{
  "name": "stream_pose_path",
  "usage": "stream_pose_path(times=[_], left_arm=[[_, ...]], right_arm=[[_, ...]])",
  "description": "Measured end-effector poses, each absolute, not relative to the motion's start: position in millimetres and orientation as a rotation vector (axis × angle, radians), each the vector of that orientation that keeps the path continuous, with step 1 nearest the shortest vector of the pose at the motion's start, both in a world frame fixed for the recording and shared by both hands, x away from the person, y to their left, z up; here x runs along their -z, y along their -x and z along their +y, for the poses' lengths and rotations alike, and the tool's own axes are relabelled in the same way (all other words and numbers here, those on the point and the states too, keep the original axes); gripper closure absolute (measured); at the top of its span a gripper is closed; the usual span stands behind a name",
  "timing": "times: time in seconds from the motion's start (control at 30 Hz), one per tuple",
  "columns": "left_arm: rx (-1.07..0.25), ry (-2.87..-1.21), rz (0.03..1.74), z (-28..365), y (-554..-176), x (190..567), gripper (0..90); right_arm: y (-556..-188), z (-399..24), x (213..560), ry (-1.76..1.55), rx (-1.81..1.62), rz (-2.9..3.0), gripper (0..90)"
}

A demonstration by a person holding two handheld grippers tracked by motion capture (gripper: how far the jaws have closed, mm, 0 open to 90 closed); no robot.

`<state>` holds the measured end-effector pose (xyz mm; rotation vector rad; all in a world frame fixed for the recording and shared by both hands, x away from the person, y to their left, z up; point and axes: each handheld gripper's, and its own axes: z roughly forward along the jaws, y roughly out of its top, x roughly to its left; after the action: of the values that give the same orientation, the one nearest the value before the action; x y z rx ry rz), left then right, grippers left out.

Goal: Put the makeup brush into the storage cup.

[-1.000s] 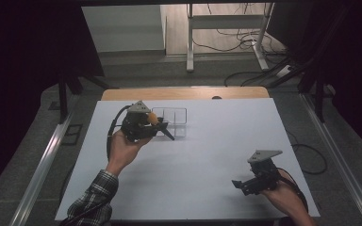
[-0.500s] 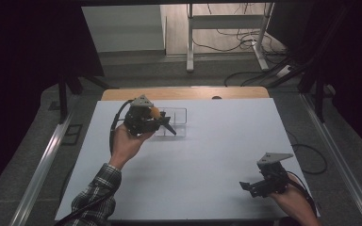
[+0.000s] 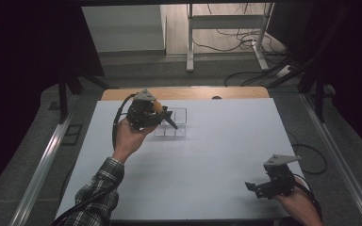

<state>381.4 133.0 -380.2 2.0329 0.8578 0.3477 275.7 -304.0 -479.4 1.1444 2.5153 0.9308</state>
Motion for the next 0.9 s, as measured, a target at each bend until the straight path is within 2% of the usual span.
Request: stream_pose_path(times=[0.9], left_arm=[[-0.389, -2.033, 0.877, 123.6, -412.0, 371.8, 68.6]], right_arm=[[-270.4, -317.0, 481.2, -1.206, -0.945, 2.489, 0.0]])
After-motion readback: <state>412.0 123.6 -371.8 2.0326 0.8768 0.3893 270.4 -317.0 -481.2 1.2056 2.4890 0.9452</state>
